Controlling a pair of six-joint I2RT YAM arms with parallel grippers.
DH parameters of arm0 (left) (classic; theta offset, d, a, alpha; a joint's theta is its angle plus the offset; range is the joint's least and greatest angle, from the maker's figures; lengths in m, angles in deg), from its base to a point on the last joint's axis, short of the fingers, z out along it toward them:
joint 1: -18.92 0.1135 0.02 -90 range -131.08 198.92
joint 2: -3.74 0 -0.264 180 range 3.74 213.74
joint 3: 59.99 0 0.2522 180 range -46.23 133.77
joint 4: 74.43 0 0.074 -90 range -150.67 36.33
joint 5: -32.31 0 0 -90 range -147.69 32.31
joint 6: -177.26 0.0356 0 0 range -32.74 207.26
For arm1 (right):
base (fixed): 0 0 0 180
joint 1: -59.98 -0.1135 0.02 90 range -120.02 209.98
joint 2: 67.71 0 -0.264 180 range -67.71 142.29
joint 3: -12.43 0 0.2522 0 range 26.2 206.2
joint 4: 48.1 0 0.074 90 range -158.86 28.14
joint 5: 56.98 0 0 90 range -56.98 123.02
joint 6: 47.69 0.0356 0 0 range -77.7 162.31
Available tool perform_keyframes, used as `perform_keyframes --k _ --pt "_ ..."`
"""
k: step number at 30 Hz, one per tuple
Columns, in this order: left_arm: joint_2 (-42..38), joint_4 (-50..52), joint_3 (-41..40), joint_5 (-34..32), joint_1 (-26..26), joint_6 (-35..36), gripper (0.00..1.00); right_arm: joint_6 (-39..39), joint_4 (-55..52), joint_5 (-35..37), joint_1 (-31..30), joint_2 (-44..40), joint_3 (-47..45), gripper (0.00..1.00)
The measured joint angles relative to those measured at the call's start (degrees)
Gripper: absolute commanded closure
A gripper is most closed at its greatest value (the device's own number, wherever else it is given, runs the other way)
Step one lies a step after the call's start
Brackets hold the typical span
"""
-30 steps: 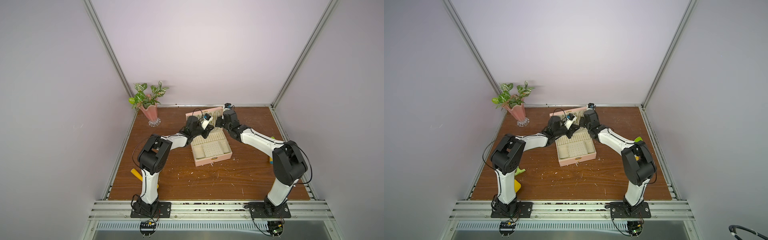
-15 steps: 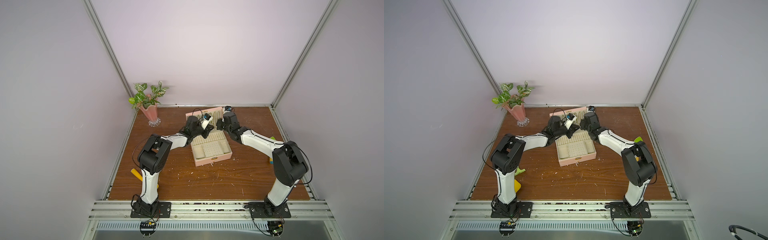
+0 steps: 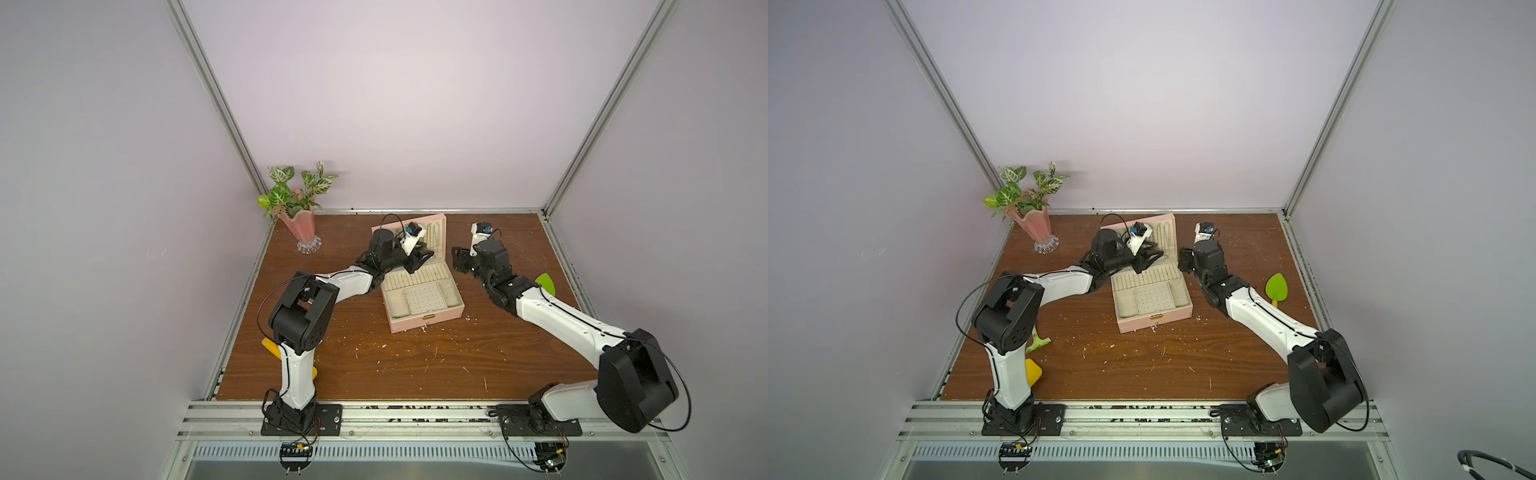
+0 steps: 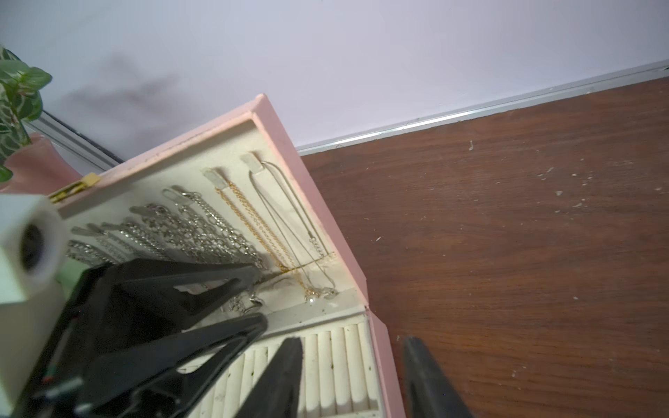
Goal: Put jewelry chain into jewelry box
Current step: Reset both arms
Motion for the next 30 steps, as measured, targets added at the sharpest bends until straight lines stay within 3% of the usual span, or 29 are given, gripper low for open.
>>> perform_keyframes --k 5,8,11,17,20,23,27,30 --pt "-5.4 1.7 -2.2 2.0 -0.3 1.5 0.44 -1.3 1.9 -0.2 3.9 -8.1 -7.7 0.21" --pt "-8.9 2.7 -4.1 1.9 -0.6 1.8 0.29 -2.1 4.3 -1.6 7.5 -12.4 -12.6 0.1" --pt "-13.1 3.5 -7.5 0.5 -1.0 1.7 0.18 -2.6 7.0 -4.7 12.2 -16.0 -17.8 0.07" --pt "-27.1 4.3 -21.7 -11.3 0.3 -2.1 0.06 -4.8 14.6 -9.4 24.3 -21.0 -27.4 0.01" --pt "-35.4 3.7 -30.3 -16.5 5.0 -4.7 0.0 -7.0 20.8 -9.4 28.2 -21.5 -32.2 0.01" --pt "-40.5 3.3 -35.6 -20.9 12.0 -7.1 0.01 -9.9 27.9 -8.9 29.2 -19.5 -36.6 0.01" --pt "-43.8 1.1 -41.0 -25.5 20.7 -9.6 0.01 -13.6 37.6 -8.9 29.2 -14.0 -40.7 0.01" --pt "-44.0 -4.0 -46.2 -29.9 24.2 -10.1 0.01 -15.9 45.5 -9.0 29.2 -10.1 -43.0 0.01"
